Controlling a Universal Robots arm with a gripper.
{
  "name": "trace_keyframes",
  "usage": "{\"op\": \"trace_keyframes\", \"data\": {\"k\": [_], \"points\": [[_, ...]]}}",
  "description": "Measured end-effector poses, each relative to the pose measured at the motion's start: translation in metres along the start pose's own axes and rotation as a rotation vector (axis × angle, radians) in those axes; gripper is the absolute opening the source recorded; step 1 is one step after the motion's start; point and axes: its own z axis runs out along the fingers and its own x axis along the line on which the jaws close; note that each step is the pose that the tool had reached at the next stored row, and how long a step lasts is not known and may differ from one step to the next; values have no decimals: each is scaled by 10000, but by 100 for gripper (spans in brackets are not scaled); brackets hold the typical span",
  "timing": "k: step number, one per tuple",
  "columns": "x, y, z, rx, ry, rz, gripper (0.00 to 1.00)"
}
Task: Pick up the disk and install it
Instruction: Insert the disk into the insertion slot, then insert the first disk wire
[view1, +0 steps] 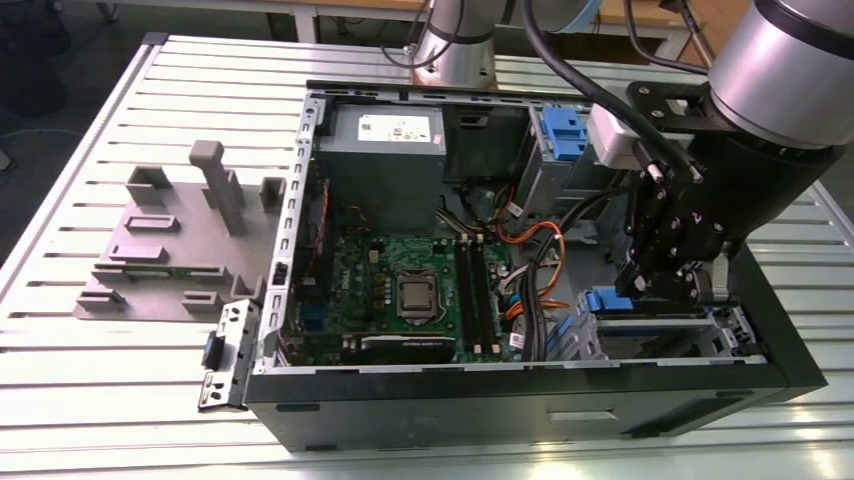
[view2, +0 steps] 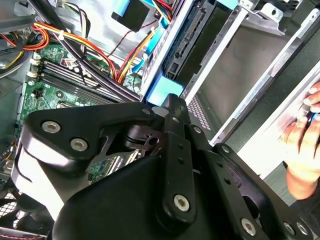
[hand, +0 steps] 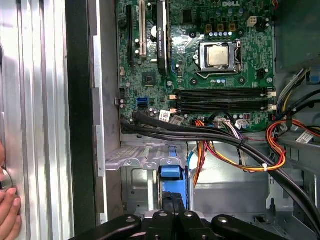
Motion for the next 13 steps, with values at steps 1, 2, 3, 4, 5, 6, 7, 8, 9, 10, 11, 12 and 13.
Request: {"op": "trace_keyframes", "data": {"k": [1, 2, 3, 4, 5, 6, 7, 8, 9, 10, 11, 12, 13], "points": [[0, 0, 1, 0, 0, 0, 11], [0, 0, 3, 0, 0, 0, 11], [0, 0, 3, 0, 0, 1, 11], [0, 0, 3, 0, 0, 0, 11], [0, 0, 3, 0, 0, 0, 11], [0, 0, 3, 0, -1, 0, 11], [0, 0, 3, 0, -1, 0, 11], [0, 0, 3, 0, 0, 0, 11], [0, 0, 3, 0, 0, 0, 11], [0, 0, 4, 0, -1, 0, 11], [0, 0, 4, 0, -1, 0, 11], [-1, -4, 5, 0, -2, -1, 11], [-1, -9, 6, 1, -2, 0, 11]]}}
